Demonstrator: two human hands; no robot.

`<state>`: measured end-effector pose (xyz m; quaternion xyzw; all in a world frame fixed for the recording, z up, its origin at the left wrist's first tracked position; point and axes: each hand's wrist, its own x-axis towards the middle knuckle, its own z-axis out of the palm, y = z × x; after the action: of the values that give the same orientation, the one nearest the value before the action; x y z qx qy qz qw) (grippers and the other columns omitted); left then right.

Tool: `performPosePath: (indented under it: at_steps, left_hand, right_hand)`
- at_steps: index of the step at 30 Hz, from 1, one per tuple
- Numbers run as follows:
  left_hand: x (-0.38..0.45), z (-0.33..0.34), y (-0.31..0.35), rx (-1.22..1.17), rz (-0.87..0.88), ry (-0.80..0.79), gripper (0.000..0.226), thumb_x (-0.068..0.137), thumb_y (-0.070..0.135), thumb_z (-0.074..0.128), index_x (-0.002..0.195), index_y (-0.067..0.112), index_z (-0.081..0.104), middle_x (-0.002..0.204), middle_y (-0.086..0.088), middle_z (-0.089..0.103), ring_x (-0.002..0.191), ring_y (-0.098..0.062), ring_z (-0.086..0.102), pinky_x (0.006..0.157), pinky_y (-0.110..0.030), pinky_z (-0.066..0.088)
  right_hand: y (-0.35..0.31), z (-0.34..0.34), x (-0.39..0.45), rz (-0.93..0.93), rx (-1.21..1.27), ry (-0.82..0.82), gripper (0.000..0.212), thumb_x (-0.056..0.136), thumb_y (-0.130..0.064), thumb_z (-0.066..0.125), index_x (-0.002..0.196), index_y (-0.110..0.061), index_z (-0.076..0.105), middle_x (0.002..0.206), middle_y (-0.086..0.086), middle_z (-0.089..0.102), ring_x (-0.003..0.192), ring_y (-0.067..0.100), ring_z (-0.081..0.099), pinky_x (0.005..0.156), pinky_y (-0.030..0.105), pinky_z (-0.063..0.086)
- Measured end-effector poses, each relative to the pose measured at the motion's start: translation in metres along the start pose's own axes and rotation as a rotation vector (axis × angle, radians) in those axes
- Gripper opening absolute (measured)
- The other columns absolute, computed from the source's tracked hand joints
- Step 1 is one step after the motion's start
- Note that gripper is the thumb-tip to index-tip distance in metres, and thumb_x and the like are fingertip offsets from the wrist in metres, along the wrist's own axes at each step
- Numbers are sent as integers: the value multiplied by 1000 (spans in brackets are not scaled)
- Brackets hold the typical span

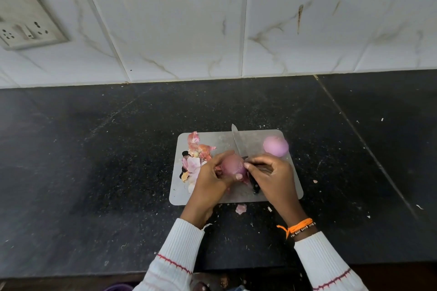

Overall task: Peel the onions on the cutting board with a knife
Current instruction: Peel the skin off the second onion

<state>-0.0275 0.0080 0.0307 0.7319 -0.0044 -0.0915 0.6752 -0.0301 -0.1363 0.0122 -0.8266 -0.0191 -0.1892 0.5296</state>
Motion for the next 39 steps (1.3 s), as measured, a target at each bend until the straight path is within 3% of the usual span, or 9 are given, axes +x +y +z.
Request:
performPosePath:
  at_steps: [4, 8, 16, 19, 22, 26, 30, 33, 39]
  left_hand:
    - [2, -2, 0, 57, 27, -7, 52, 74, -1, 73, 121, 16, 58, 110, 10, 61, 95, 3, 58, 84, -15, 51]
    - [4, -2, -1, 88, 49, -11, 51, 74, -1, 73, 119, 17, 58, 112, 6, 61, 98, 0, 58, 83, -15, 51]
    - [5, 0, -4, 56, 44, -41, 49, 76, -2, 71, 119, 15, 58, 115, 1, 61, 102, -4, 57, 86, -19, 51]
    - [4, 1, -2, 36, 36, -62, 49, 76, -2, 70, 118, 18, 58, 113, 4, 60, 98, -1, 57, 82, -16, 50]
    - [4, 0, 0, -18, 22, -60, 49, 77, -3, 69, 119, 19, 57, 113, 4, 59, 97, -4, 58, 79, -15, 51]
    - [3, 1, 0, -66, -3, -26, 50, 80, -3, 66, 125, 18, 55, 116, 5, 58, 101, -7, 57, 82, -17, 52]
    - [3, 3, 1, -65, -10, 4, 50, 80, -2, 67, 125, 17, 55, 115, 6, 57, 101, -7, 57, 87, -23, 53]
    - [2, 4, 3, -44, 6, 13, 49, 78, -1, 69, 121, 17, 56, 111, 11, 58, 99, -4, 57, 88, -24, 53]
    - [1, 6, 1, -13, 9, 11, 46, 80, -1, 67, 120, 18, 54, 110, 11, 56, 98, 0, 54, 83, -14, 50]
  right_hand:
    - [2, 1, 2, -126, -69, 18, 8, 73, 1, 73, 79, -5, 72, 77, 3, 69, 71, 4, 64, 66, 10, 50]
    - [6, 1, 5, -168, -106, -6, 3, 75, -4, 69, 78, -3, 70, 77, 6, 69, 70, 13, 65, 64, 24, 54]
    - [4, -2, 6, -178, -177, -95, 6, 80, -1, 66, 85, -4, 64, 83, 3, 62, 74, 9, 59, 67, 14, 50]
    - [6, -1, 5, -101, -151, -66, 7, 82, 0, 63, 85, -6, 62, 81, -3, 59, 73, 1, 58, 67, 8, 47]
    - [3, -2, 4, 108, 71, -13, 11, 88, -3, 58, 88, -12, 64, 80, -5, 65, 77, -6, 62, 68, 7, 47]
    - [-3, -4, 4, 172, 217, 11, 17, 92, -6, 51, 89, -12, 67, 82, -4, 69, 78, 0, 66, 69, 10, 49]
    - [-5, 0, 1, 90, 111, 1, 8, 83, -7, 65, 87, -14, 68, 79, -9, 67, 79, -2, 65, 68, 9, 50]
    - [-5, 1, 1, 8, 17, 62, 7, 78, -4, 70, 83, -10, 69, 77, -2, 66, 78, 5, 64, 67, 9, 49]
    - [-4, 6, 0, -16, -129, 67, 5, 82, -5, 65, 85, -9, 63, 81, -3, 59, 74, 0, 56, 64, 5, 45]
